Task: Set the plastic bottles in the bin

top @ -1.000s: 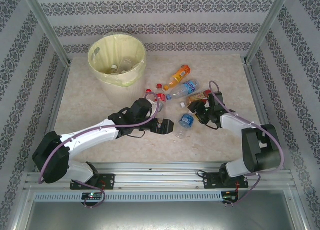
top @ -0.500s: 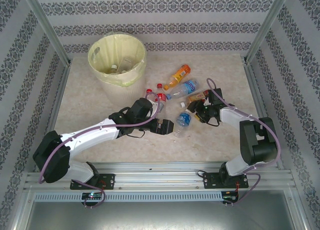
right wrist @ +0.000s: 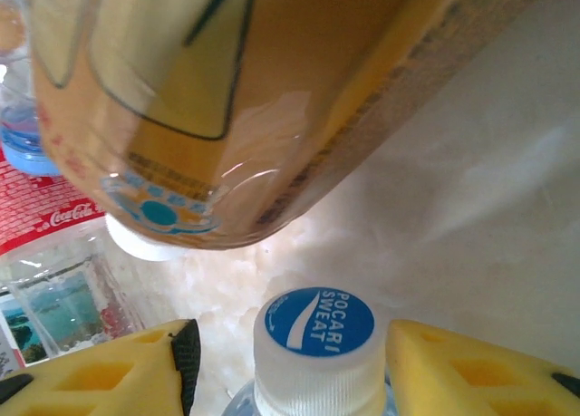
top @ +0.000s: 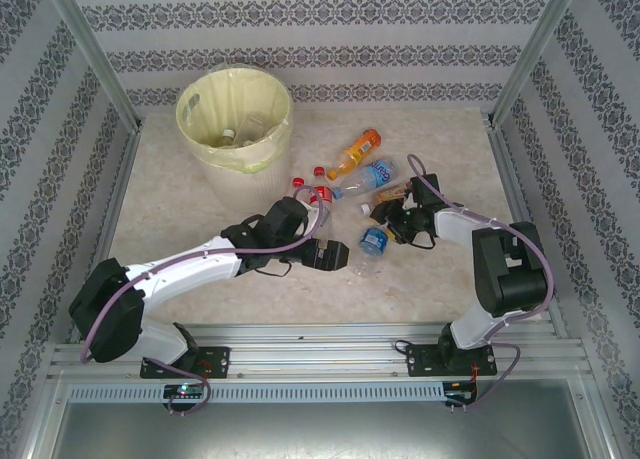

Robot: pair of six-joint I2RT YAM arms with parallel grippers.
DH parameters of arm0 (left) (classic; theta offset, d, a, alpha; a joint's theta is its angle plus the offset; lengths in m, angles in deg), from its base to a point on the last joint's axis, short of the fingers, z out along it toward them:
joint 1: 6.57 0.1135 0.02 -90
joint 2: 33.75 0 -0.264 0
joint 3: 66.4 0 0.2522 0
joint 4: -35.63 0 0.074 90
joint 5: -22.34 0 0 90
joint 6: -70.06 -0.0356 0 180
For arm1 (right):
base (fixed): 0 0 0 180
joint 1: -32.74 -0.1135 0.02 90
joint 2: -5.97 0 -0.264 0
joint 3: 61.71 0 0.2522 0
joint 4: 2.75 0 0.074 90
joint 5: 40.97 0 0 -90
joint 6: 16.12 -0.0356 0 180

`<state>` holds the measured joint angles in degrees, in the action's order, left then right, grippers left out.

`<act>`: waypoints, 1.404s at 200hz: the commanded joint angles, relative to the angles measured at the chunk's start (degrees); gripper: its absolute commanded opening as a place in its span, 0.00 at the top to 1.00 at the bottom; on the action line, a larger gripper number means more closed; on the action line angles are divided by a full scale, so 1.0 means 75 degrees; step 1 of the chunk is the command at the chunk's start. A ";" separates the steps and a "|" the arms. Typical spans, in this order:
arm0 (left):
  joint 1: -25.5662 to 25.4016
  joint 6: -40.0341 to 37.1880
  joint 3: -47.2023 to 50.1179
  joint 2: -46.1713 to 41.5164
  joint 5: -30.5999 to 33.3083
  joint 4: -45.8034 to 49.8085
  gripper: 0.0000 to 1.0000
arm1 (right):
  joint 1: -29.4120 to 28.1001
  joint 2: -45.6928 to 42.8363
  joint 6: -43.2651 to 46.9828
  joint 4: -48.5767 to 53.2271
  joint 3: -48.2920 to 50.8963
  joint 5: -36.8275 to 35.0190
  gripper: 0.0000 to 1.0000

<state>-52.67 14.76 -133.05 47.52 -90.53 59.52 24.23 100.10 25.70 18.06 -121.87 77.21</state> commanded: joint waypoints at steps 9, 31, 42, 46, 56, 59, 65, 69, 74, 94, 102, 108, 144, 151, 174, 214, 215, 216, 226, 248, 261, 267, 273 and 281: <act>-0.0143 -0.0166 -0.0179 0.0041 -0.0042 0.0172 0.00 | -0.0084 0.0292 -0.0014 -0.0061 -0.0242 0.0162 0.46; -0.0145 -0.0170 -0.0145 0.0014 -0.0017 0.0173 0.00 | -0.0084 0.0314 0.0034 -0.0004 -0.0272 0.0166 0.54; -0.0151 -0.0161 -0.0138 -0.0019 0.0006 0.0168 0.00 | -0.0083 0.0252 0.0064 0.0044 -0.0272 0.0156 0.56; -0.0146 -0.0162 -0.0133 -0.0013 0.0003 0.0172 0.00 | -0.0073 0.0228 0.0072 0.0066 -0.0272 0.0145 0.57; -0.0157 -0.0152 -0.0133 -0.0016 0.0000 0.0173 0.00 | -0.0072 0.0133 0.0135 0.0143 -0.0272 0.0111 0.60; -0.0157 -0.0150 -0.0134 -0.0020 -0.0014 0.0167 0.00 | -0.0066 0.0102 0.0157 0.0181 -0.0280 0.0093 0.61; -0.0157 -0.0147 -0.0134 0.0000 -0.0034 0.0161 0.00 | -0.0075 0.0026 0.0205 0.0254 -0.0283 0.0056 0.62; -0.0157 -0.0131 -0.0133 -0.0003 -0.0038 0.0146 0.00 | -0.0061 -0.0025 0.0239 0.0315 -0.0294 0.0031 0.63; -0.0157 -0.0127 -0.0142 -0.0001 -0.0054 0.0129 0.00 | -0.0058 -0.0126 0.0290 0.0377 -0.0306 -0.0009 0.63; -0.0157 -0.0091 -0.0116 -0.0031 -0.0134 0.0042 0.00 | -0.0045 -0.0489 0.0458 0.0662 -0.0318 -0.0129 0.66; -0.0157 -0.0065 -0.0100 -0.0049 -0.0180 -0.0020 0.00 | -0.0048 -0.0660 0.0501 0.0732 -0.0318 -0.0148 0.67; -0.0157 -0.0044 -0.0084 -0.0063 -0.0222 -0.0100 0.00 | -0.0048 -0.0793 0.0519 0.0777 -0.0307 -0.0151 0.67; -0.0157 0.0200 0.0012 -0.0034 -0.0534 -0.0690 0.00 | -0.0351 -0.1763 0.0621 0.1278 -0.0358 -0.0325 0.67; -0.0166 0.0241 0.0014 -0.0009 -0.0633 -0.0833 0.00 | -0.0456 -0.1953 0.0643 0.1401 -0.0388 -0.0395 0.67; -0.0157 0.0381 0.0031 0.0002 -0.0883 -0.1317 0.00 | -0.0757 -0.2542 0.0503 0.1567 -0.0424 -0.0460 0.67; -0.0169 0.0341 0.0044 0.0016 -0.0678 -0.1451 0.00 | -0.1134 -0.3211 0.0195 0.1728 -0.0603 -0.0319 0.66; -0.0169 0.0348 0.0049 0.0027 -0.0689 -0.1465 0.00 | -0.1142 -0.3222 0.0187 0.1730 -0.0607 -0.0310 0.67; -0.0169 0.0357 0.0058 0.0033 -0.0695 -0.1484 0.00 | -0.1146 -0.3234 0.0183 0.1725 -0.0609 -0.0300 0.66; -0.0169 0.0421 0.0066 0.0089 -0.0796 -0.1606 0.00 | -0.1205 -0.3341 0.0124 0.1732 -0.0655 -0.0255 0.66; -0.0258 0.0471 -0.0021 0.0245 -0.0979 -0.1743 0.00 | -0.1306 -0.3504 0.0063 0.1800 -0.0775 -0.0266 0.66; -0.0364 0.0395 -0.0123 0.0313 -0.0970 -0.1710 0.00 | -0.1353 -0.3546 0.0062 0.1866 -0.0858 -0.0293 0.66; -0.0392 0.0358 -0.0181 0.0345 -0.0953 -0.1682 0.00 | -0.1367 -0.3547 0.0061 0.1901 -0.0890 -0.0302 0.66; -0.0434 0.0312 -0.0251 0.0386 -0.0953 -0.1613 0.00 | -0.1387 -0.3539 0.0060 0.1921 -0.0915 -0.0312 0.66; -0.0478 0.0244 -0.0358 0.0445 -0.0946 -0.1480 0.00 | -0.1398 -0.3539 0.0056 0.1937 -0.0933 -0.0313 0.66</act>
<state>-54.47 17.60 -133.07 49.69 -96.52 49.34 14.55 74.35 27.08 31.05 -126.87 75.03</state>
